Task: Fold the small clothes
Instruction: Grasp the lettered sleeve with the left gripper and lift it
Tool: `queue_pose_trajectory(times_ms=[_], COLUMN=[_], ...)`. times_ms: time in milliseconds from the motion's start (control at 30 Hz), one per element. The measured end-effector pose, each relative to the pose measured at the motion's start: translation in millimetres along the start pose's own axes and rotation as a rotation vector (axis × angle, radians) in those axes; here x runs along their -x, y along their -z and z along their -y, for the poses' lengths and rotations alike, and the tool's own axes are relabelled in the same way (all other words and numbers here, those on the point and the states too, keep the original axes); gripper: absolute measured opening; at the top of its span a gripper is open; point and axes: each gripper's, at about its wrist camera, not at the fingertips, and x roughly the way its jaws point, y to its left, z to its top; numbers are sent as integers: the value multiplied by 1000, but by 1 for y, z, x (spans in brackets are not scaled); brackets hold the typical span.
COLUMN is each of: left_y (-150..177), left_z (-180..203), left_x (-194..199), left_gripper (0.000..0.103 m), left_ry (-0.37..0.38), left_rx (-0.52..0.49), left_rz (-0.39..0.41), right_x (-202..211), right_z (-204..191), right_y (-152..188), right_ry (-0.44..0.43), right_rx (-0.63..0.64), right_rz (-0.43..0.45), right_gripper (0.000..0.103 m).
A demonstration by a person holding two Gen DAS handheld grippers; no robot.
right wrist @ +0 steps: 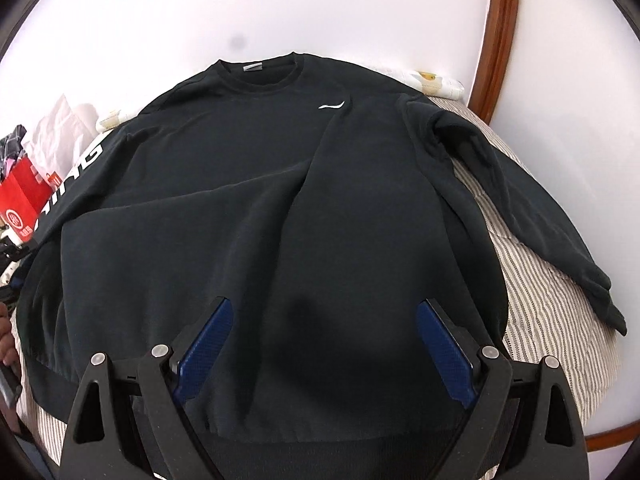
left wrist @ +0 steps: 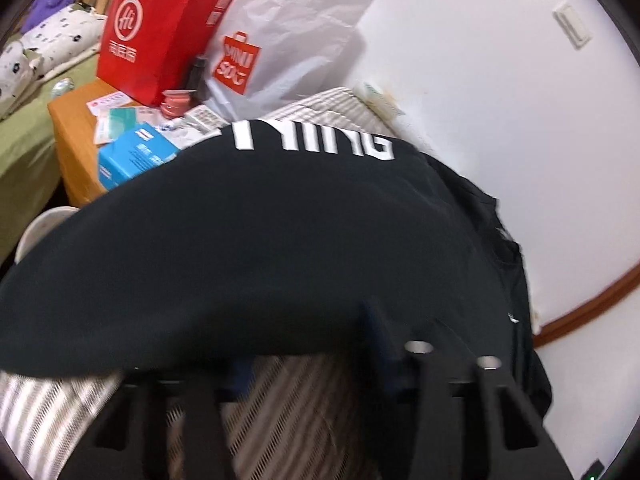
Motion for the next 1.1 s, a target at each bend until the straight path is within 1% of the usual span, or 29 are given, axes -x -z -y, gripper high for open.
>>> queue_pose_trajectory(times_ms=[33,67,167,200,267,300,400,467,533,667,733,767,900,1000,1067,1100], left_y=[-3,-6,-14,-18,-26,-29,-39,-40,-35,-12,10,26,70,96,110,115], left_z=[1,5,24,36,62,75,119,157,194,260,294,312,345,357,361,361], left_x=[-2,-1,11,19,36,41,54,57,53,27,8,-5,-43,-69,-86,-90], left_gripper=[16,14,11,11,10,9,8,8,8,8,8,8,8,8,8,9], left_ry=[-23,-44,-99,-105,-106,-103,-100,-89,-70,-32,-11,4,39,50,32,34], left_rx=[-8,-22,-102,-136,-199,-230,-339,-425,-496,-619,-704,-755,-848,-859,-875,-877], left_rz=[-8,-5,37,55,97,111,166,196,206,188,170,150,58,-9,-66,-81], right_x=[1,1,5,7,9,11,14,15,14,11,9,8,9,9,9,9], right_z=[1,3,12,17,24,31,43,51,60,77,86,90,110,128,138,142], right_y=[1,1,3,4,2,2,0,0,1,9,14,17,29,37,41,43], right_ry=[0,1,4,1,-6,-21,-43,-30,-3,28,31,37,61,100,103,100], right_rx=[-1,-1,-1,-6,-26,-48,-69,-72,-77,-95,-108,-112,-134,-161,-182,-188], right_rz=[-2,-3,14,21,32,41,61,72,75,73,65,63,60,51,41,38], right_gripper=[92,92,92,92,92,92,92,92,92,92,92,92,92,92,92,92])
